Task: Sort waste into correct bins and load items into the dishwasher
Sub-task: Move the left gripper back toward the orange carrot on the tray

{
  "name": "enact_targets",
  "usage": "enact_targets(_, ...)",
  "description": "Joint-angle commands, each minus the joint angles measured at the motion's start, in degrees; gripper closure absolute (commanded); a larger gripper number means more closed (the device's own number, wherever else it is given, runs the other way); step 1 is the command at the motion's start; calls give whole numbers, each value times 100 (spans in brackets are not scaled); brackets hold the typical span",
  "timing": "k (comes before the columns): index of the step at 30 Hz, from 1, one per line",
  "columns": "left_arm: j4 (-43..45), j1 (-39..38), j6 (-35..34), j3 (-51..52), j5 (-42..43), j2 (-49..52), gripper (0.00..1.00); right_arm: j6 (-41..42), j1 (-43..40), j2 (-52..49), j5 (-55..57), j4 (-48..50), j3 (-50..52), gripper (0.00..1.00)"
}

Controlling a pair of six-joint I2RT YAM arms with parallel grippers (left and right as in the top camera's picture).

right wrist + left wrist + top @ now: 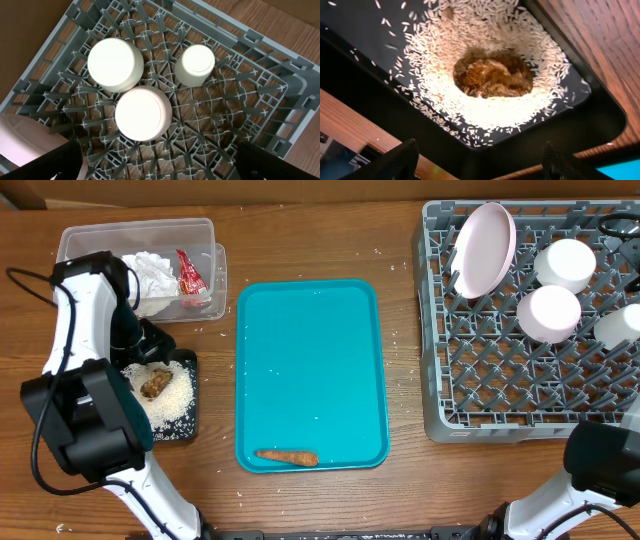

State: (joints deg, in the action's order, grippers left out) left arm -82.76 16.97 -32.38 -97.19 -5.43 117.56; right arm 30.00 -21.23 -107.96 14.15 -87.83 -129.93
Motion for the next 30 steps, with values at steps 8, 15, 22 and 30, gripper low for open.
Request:
enact_targets(8,-146,-461,446,-133,651,28,13,26,0,15,59,31,17,0)
enact_targets(15,-428,-1902,1209,-116,1279,28,10,26,0,15,59,28,17,0)
enact_targets(22,-813,-3713,1307,-116,1276,28,8,26,0,15,59,28,17,0)
enact_targets(30,-1023,-4435,1088,238,1296,-155,7,26,0,15,59,31,17,0)
